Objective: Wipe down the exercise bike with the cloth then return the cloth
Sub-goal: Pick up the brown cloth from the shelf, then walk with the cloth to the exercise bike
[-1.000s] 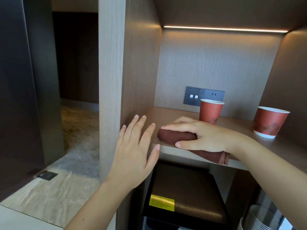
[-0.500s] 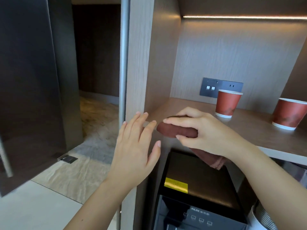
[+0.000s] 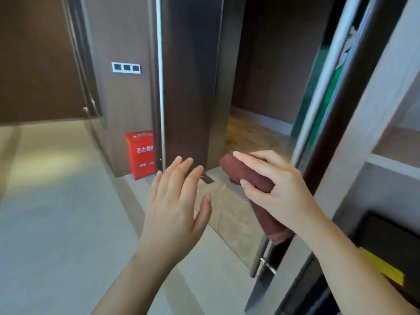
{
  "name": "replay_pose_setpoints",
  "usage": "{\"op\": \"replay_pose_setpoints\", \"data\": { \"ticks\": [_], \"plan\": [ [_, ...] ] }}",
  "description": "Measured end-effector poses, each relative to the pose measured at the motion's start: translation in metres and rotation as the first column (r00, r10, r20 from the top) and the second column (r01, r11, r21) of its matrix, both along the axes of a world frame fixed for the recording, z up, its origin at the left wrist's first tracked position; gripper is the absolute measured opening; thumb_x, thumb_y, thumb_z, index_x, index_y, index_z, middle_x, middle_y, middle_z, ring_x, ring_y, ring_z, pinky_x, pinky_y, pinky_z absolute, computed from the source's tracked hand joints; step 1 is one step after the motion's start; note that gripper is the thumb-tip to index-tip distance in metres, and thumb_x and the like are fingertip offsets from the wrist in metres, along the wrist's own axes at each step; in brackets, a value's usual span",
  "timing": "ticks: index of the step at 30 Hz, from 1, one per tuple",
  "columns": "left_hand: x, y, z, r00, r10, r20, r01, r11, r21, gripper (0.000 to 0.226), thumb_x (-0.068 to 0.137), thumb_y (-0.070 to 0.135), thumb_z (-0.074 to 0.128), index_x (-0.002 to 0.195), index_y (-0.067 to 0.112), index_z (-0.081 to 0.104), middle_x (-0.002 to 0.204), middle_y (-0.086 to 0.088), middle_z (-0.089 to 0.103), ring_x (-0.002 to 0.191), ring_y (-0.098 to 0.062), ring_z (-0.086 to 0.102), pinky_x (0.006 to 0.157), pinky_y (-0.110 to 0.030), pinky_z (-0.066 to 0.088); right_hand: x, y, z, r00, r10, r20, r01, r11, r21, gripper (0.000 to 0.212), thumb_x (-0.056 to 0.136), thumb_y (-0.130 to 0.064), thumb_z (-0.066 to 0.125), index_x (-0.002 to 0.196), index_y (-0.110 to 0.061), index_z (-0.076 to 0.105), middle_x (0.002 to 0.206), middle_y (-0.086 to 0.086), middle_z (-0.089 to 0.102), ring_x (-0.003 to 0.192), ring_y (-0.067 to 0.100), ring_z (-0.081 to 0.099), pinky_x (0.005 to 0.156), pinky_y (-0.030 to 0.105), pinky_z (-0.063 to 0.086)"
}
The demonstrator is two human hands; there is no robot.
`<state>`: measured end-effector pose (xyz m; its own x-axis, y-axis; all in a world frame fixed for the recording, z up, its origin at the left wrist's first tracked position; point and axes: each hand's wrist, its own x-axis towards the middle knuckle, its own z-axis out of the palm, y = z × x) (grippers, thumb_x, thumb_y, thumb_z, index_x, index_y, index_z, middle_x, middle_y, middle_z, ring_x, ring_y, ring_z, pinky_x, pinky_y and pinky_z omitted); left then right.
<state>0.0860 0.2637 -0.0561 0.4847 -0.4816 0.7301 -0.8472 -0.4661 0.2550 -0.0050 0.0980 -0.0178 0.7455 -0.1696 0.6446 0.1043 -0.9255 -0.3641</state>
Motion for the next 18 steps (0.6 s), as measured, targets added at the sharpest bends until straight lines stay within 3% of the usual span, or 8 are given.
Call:
{"op": "replay_pose_setpoints", "data": {
  "ticks": [5,9,12,15,18],
  "plan": [
    [0.014,0.111,-0.021,0.973,0.229,-0.012,-0.228,0.973,0.041,0.043,0.087,0.028,0.040,0.113,-0.001,0.058,0.117,-0.019,0.061,0.116,-0.037,0.052,0.094,-0.056,0.041,0.051,0.099,-0.027,0.985,0.169,0.024,-0.170,0.980,0.101,0.046,0.080,-0.013,0.067,0.123,-0.025,0.057,0.111,-0.007,0.056,0.098,-0.001,0.051,0.085,0.004,0.037],
    [0.011,0.208,-0.033,0.909,0.415,-0.023,-0.409,0.903,0.129,0.041,0.087,0.030,0.043,0.115,0.004,0.058,0.121,-0.017,0.060,0.118,-0.035,0.050,0.098,-0.052,0.035,0.077,0.198,-0.044,0.955,0.297,0.016,-0.297,0.946,0.130,0.045,0.081,-0.014,0.067,0.124,-0.021,0.056,0.113,-0.005,0.056,0.101,0.006,0.054,0.092,0.010,0.040],
    [0.003,0.281,-0.040,0.851,0.523,-0.043,-0.510,0.843,0.172,0.040,0.087,0.030,0.047,0.116,0.005,0.058,0.123,-0.016,0.059,0.120,-0.035,0.049,0.099,-0.052,0.034,0.090,0.272,-0.055,0.914,0.406,0.019,-0.404,0.901,0.156,0.046,0.081,-0.013,0.066,0.125,-0.020,0.055,0.116,-0.007,0.055,0.106,0.007,0.053,0.096,0.013,0.039],
    [-0.010,0.349,-0.045,0.777,0.628,-0.054,-0.608,0.770,0.194,0.038,0.090,0.030,0.046,0.114,0.005,0.059,0.121,-0.017,0.059,0.119,-0.036,0.050,0.097,-0.054,0.037,0.099,0.343,-0.065,0.867,0.499,0.006,-0.489,0.846,0.212,0.047,0.081,-0.012,0.065,0.126,-0.019,0.055,0.117,0.000,0.057,0.107,0.013,0.055,0.097,0.027,0.044],
    [-0.024,0.408,-0.049,0.687,0.723,-0.067,-0.706,0.687,0.171,0.034,0.090,0.027,0.049,0.112,0.003,0.061,0.119,-0.019,0.061,0.116,-0.037,0.051,0.096,-0.055,0.037,0.106,0.408,-0.075,0.816,0.577,-0.016,-0.559,0.796,0.232,0.046,0.081,-0.015,0.065,0.126,-0.021,0.054,0.117,-0.001,0.058,0.106,0.013,0.055,0.096,0.025,0.044]
  ]
}}
